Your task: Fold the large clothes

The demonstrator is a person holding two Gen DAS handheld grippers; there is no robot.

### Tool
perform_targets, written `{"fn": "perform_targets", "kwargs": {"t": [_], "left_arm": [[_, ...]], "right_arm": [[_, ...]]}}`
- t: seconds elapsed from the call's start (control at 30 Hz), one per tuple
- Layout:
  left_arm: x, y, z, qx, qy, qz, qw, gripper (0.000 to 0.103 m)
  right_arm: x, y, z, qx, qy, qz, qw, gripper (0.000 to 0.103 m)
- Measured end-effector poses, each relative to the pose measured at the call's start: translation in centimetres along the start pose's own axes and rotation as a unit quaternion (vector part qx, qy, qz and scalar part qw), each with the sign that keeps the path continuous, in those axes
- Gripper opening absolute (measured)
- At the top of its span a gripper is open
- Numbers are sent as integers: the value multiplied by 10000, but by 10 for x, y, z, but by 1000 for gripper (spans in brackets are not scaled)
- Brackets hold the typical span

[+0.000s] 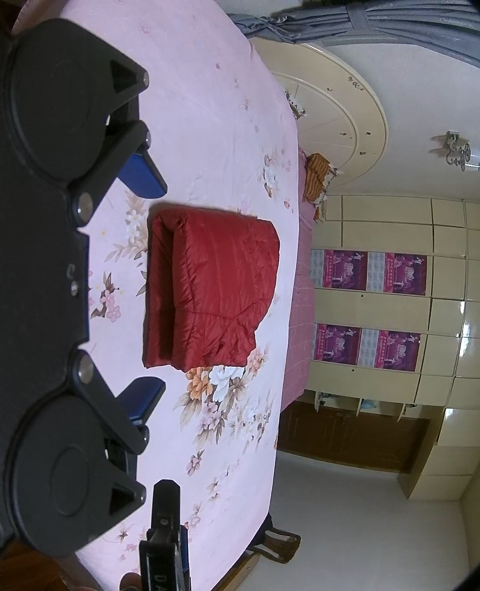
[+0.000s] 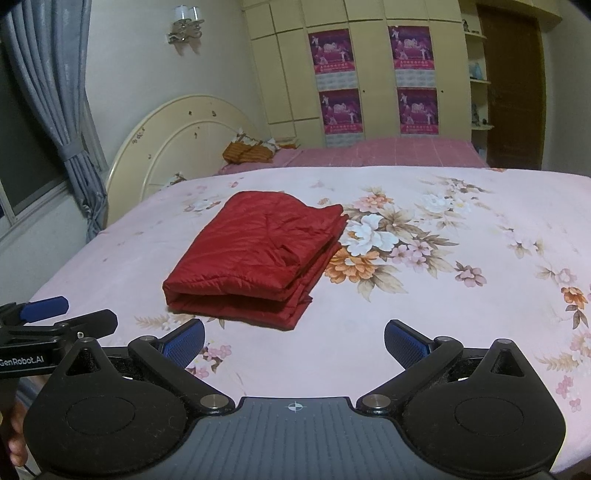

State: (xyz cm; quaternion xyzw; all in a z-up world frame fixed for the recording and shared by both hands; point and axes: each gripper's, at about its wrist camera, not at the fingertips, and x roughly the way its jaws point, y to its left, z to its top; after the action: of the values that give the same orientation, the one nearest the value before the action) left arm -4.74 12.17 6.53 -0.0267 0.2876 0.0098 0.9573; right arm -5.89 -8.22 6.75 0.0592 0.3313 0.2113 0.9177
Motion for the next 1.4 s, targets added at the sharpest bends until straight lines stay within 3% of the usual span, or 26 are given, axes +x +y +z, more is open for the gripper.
{"fn": "perform_targets", "kwargs": {"t": [1.4], "left_arm": [[-1, -3, 5, -51, -48, 8, 10000, 100]], "right_arm": [[-4, -3, 7, -43, -44, 25, 10000, 102]]}}
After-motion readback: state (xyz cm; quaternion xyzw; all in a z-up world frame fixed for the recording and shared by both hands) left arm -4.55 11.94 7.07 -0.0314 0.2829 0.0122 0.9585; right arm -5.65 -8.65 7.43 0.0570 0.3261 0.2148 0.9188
